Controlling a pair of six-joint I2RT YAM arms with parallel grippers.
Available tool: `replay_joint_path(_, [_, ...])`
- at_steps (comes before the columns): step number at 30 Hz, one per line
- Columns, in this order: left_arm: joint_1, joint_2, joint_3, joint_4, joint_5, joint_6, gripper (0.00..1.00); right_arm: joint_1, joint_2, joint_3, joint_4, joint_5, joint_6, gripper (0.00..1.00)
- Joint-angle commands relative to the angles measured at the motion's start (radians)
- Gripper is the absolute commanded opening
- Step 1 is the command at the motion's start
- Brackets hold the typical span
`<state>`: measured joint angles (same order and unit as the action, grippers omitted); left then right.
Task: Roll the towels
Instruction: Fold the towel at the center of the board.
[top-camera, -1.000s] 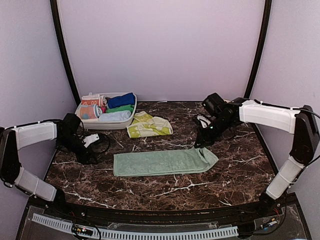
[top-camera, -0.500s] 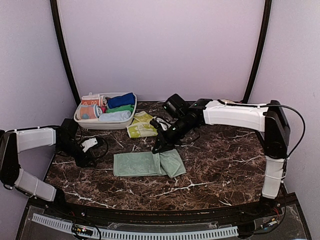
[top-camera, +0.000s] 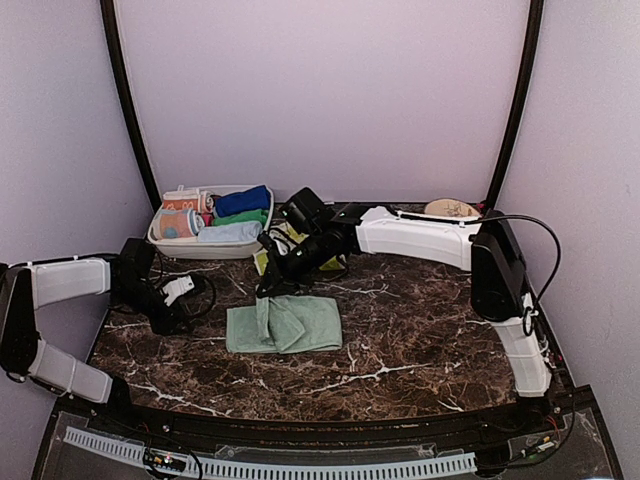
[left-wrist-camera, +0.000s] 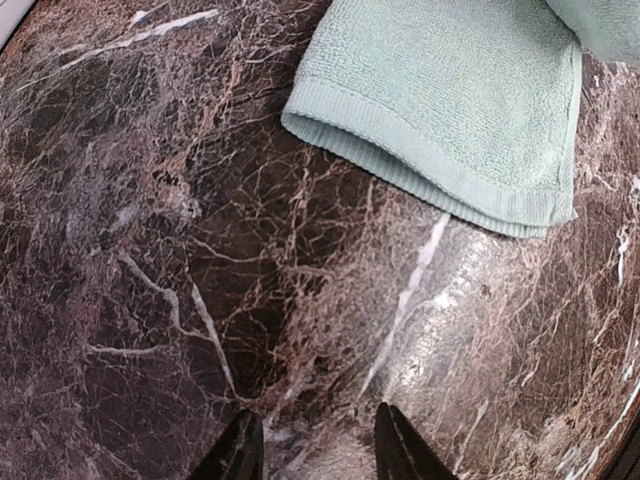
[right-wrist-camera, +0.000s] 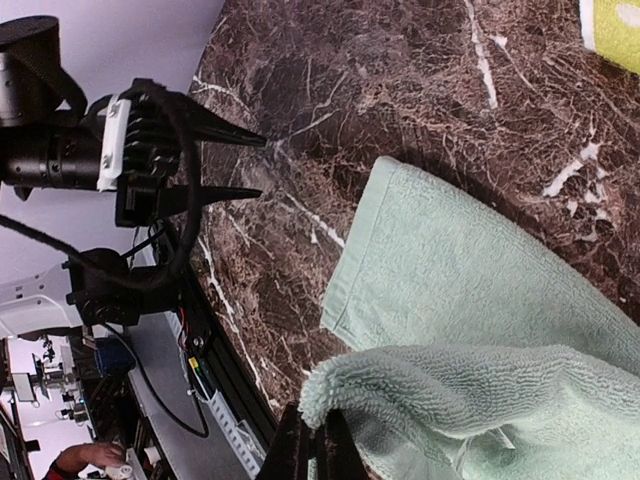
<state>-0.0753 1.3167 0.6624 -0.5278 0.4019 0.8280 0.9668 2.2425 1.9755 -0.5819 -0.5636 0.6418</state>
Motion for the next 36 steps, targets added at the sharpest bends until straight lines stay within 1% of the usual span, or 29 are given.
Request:
replay_joint_path(1, [0.006, -0.035, -0.018, -0.014, 0.017, 0.016, 0.40, 0.006, 0.069, 0.054, 0.037, 0.059, 0.063, 0.00])
replay_joint_path(2, [0.005, -0.037, -0.018, -0.014, 0.021, 0.016, 0.40, 0.006, 0.082, 0.050, 0.064, 0.060, 0.083, 0.00])
replay_joint_path(3, [0.006, -0.039, -0.017, -0.015, 0.024, 0.014, 0.41, 0.008, 0.097, 0.053, 0.091, 0.059, 0.104, 0.02])
replay_joint_path(6, [0.006, -0.040, -0.012, -0.020, 0.028, 0.008, 0.42, 0.010, 0.146, 0.062, 0.199, 0.029, 0.173, 0.22])
replay_joint_path(7, [0.006, -0.042, -0.012, -0.021, 0.030, 0.008, 0.43, 0.012, 0.157, 0.061, 0.241, 0.010, 0.204, 0.33])
replay_joint_path(8, [0.006, -0.044, -0.012, -0.023, 0.029, 0.008, 0.43, 0.014, 0.168, 0.067, 0.277, -0.005, 0.224, 0.38])
replay_joint_path(11, [0.006, -0.053, -0.010, -0.026, 0.024, 0.008, 0.43, 0.017, 0.204, 0.134, 0.301, -0.029, 0.252, 0.43])
replay_joint_path(13, [0.006, -0.062, -0.008, -0.025, 0.021, 0.003, 0.43, 0.014, 0.213, 0.163, 0.305, -0.045, 0.264, 0.43])
replay_joint_path(15, [0.006, -0.069, -0.001, -0.030, 0.026, 0.000, 0.43, 0.005, 0.185, 0.157, 0.304, -0.050, 0.260, 0.43])
replay_joint_path(19, [0.006, -0.063, 0.035, -0.052, 0.059, -0.006, 0.43, -0.028, 0.038, 0.011, 0.363, -0.034, 0.249, 0.45])
replay_joint_path(22, [0.006, -0.037, 0.087, -0.070, 0.127, -0.018, 0.44, -0.049, -0.058, -0.084, 0.290, 0.022, 0.177, 0.45])
replay_joint_path(25, [-0.019, 0.012, 0.154, -0.069, 0.190, -0.036, 0.47, -0.062, -0.138, -0.250, 0.232, 0.069, 0.110, 0.45])
replay_joint_path(29, [-0.135, 0.089, 0.240, -0.022, 0.165, -0.042, 0.50, -0.077, -0.221, -0.444, 0.222, 0.133, 0.069, 0.39])
replay_joint_path(32, [-0.219, 0.173, 0.321, -0.026, 0.152, -0.014, 0.52, -0.092, -0.260, -0.552, 0.291, 0.116, 0.093, 0.30])
replay_joint_path(36, [-0.302, 0.288, 0.437, -0.042, 0.114, 0.050, 0.53, -0.094, -0.284, -0.606, 0.325, 0.109, 0.106, 0.17])
